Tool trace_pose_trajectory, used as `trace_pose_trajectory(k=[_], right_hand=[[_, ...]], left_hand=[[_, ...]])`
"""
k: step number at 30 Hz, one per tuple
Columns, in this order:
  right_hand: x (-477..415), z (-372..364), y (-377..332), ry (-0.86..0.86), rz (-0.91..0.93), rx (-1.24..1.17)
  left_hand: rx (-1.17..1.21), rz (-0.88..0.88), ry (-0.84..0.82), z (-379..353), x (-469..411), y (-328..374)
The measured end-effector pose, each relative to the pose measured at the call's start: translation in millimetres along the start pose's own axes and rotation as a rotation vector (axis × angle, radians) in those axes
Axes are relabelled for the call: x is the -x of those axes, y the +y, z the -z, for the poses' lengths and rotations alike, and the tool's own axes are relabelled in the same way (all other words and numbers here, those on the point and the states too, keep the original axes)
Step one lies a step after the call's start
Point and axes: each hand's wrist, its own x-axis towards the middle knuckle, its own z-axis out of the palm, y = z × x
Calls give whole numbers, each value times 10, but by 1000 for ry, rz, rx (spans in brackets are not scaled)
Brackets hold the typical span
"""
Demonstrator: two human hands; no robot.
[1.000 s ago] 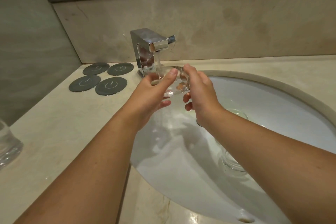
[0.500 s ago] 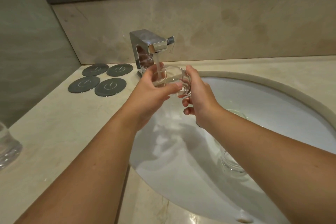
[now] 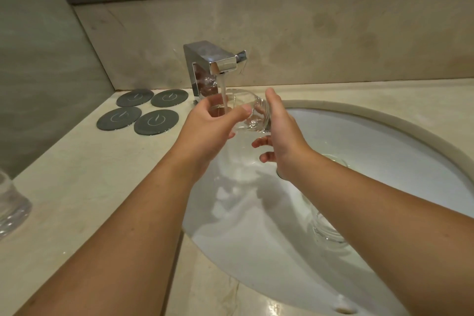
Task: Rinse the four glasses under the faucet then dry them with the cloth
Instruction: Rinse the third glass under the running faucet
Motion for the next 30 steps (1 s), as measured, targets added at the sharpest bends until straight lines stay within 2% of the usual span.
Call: trace_pose_trajectory(k=[4,10,17,21,26,30], right_hand=[[19,22,2,-30,-93,-21],[-9,13,24,11,9,-90],[-14,16,28,19,102,-74],[-4,2,11,-14,48,-31],[13,24,15,-44,-107,37],[3,26,19,-40,-94,-28]], left_hand=[[-13,-27,-19,6,-12,-23],[38,26,-78,-4,1,-23],[41,137,-39,-12,35,-4],[51,73,0,14,8,-13],[3,20,-45,16,19,-21],[78,46,-79,9,31,0]])
